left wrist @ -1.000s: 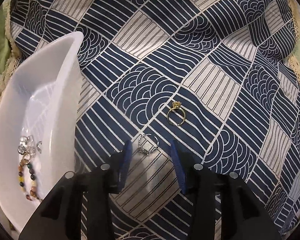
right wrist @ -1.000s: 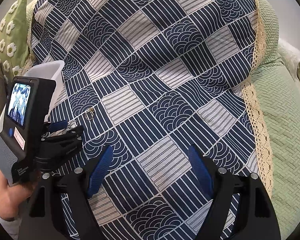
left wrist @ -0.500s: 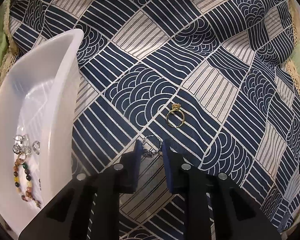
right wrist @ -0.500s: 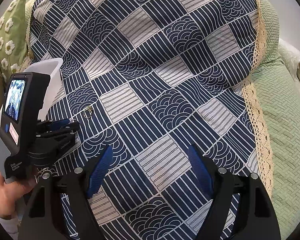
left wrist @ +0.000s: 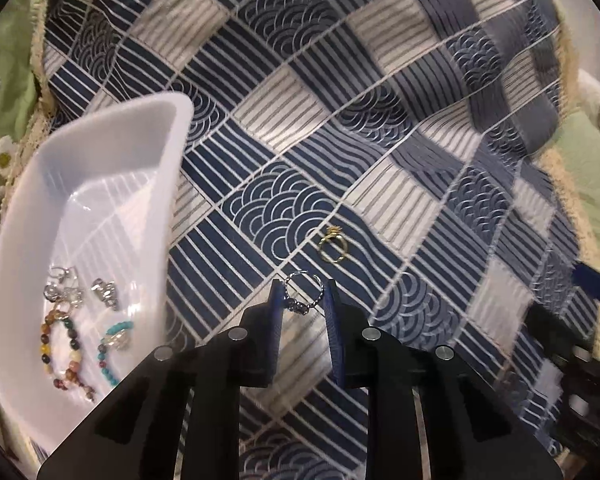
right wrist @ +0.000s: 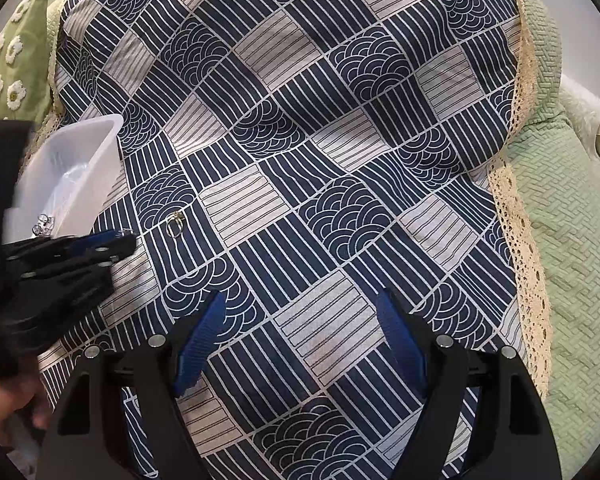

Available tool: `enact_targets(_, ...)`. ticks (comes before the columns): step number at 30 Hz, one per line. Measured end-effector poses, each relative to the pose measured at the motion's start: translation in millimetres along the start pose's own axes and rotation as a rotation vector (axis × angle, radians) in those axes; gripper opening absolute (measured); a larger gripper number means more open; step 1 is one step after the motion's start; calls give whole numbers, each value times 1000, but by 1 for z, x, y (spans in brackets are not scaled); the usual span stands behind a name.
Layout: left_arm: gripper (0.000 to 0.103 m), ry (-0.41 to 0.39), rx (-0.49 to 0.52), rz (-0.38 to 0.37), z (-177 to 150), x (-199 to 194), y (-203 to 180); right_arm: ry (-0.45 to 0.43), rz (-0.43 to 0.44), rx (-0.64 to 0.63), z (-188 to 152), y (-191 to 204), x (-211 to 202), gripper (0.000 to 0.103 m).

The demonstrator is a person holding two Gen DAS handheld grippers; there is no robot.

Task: Organize jewelry
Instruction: 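Grasp the silver beaded ring with the left tool, then grasp the gold ring with the right tool while the left tool carries its ring toward the tray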

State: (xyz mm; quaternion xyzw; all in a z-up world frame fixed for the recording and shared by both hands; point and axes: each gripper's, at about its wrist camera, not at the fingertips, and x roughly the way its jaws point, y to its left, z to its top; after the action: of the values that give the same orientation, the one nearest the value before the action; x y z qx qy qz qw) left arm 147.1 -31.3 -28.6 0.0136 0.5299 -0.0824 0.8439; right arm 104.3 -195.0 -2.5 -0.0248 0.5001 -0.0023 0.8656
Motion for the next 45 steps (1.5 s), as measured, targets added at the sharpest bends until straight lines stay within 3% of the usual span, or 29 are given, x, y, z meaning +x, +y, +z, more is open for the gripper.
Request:
enact_targets(10,19,-73,9,-57,-17,-60,29,-22,50,-34,23,41,18,77)
enact_targets(15,19,-71,-2,-56,-17,-62,44,-2,107,-14,36,63,37,77)
enact_targets(21,19,-72,-10,-66,-16,-65,58,-24,91,-44,57,87,65,76)
enact_targets(24,19,-80,-19,-72,-12,-68,62,15,116,-62,64,95,79,60)
enact_targets(29,19,-79,-20,-79,-7,-70,65,58,120,-117,61,113,101,49)
enact_targets(36,19,-64,-29,-77,-6,-64,67,76,63,-164,56,115,108,20)
enact_targets(42,19,-63,-38,-84,-6,-65,72,69,87,-134,58,104,97,20)
enact_targets(45,19,-67,-49,-93,-4,-70,79,9,100,-121,65,102,66,20)
